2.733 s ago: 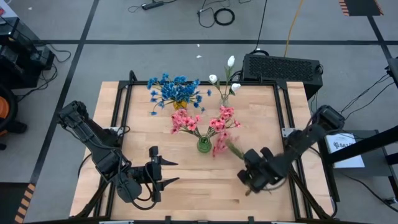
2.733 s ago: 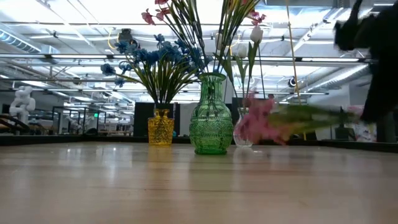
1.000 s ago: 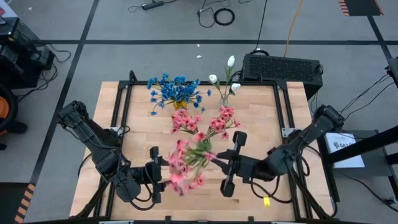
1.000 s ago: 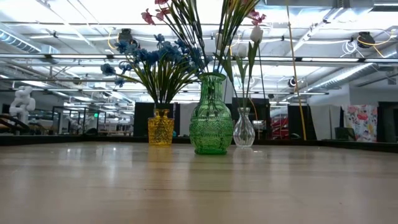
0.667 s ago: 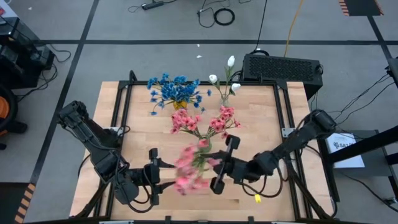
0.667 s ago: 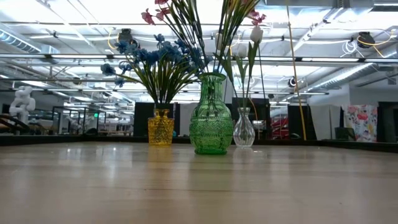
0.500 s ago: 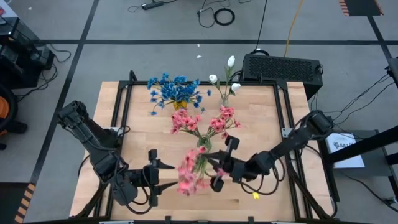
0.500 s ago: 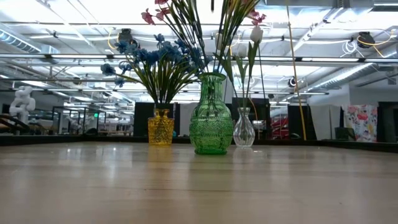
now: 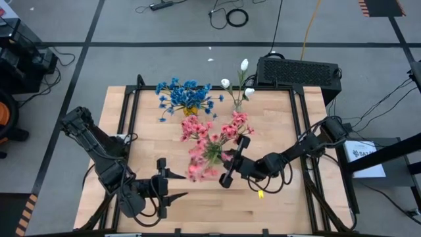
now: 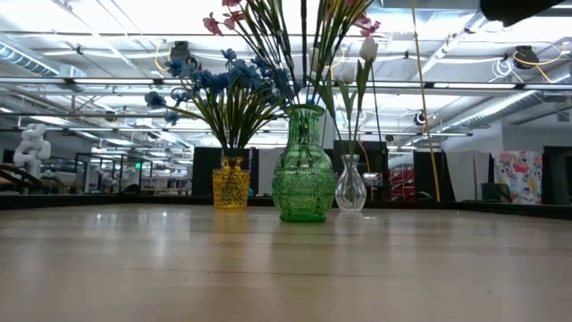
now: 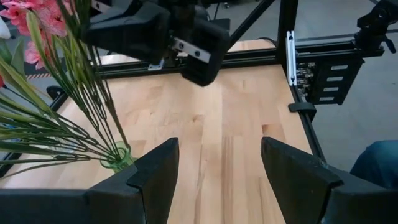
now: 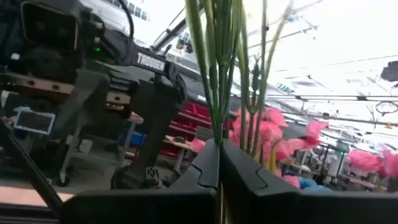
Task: Sort flowers into vase by color
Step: Put the pink flower into the green vase
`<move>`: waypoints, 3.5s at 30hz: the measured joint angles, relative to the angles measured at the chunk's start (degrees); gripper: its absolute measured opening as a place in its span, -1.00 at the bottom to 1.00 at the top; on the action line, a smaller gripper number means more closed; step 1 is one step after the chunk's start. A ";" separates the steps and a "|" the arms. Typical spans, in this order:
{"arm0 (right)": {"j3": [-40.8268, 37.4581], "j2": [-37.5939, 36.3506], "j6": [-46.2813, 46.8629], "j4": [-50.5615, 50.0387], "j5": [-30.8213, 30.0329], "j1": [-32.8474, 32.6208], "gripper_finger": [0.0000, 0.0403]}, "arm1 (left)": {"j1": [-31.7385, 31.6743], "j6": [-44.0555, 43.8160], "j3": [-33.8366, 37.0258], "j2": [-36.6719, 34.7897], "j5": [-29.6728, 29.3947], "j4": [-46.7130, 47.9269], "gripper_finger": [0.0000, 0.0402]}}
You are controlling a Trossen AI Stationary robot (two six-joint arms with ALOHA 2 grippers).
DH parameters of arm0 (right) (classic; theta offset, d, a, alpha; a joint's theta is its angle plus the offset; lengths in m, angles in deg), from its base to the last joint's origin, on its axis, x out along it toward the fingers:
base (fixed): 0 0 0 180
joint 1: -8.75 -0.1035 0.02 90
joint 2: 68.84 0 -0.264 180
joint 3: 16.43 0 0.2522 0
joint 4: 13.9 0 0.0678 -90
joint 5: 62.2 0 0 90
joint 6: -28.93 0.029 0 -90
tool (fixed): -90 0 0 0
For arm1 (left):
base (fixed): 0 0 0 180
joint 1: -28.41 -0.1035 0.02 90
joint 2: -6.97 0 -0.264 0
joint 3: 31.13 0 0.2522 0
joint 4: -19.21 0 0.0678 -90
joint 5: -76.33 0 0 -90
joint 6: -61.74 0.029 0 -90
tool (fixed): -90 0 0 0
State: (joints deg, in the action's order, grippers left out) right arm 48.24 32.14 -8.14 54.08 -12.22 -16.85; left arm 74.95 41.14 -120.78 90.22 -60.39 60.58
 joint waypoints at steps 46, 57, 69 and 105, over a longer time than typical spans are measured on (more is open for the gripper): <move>-3.25 0.01 -2.73 -8.57 7.13 1.58 -1.00 | -0.06 0.33 0.00 0.00 -0.26 0.46 0.17; -3.23 0.01 1.88 -12.43 6.80 2.94 -1.00 | -0.06 0.33 0.00 0.00 -0.26 0.58 0.17; -3.23 0.01 -1.41 -14.93 2.02 3.05 -0.93 | -0.06 -0.04 0.02 0.00 -0.24 1.72 0.17; 0.98 -0.04 -4.76 -14.36 -20.78 -9.15 -0.05 | -0.06 1.44 0.02 0.02 -8.83 3.89 0.17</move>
State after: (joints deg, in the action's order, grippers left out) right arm 49.22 32.10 -12.90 39.71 -32.99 -26.00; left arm 74.89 42.58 -120.76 90.24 -69.22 64.47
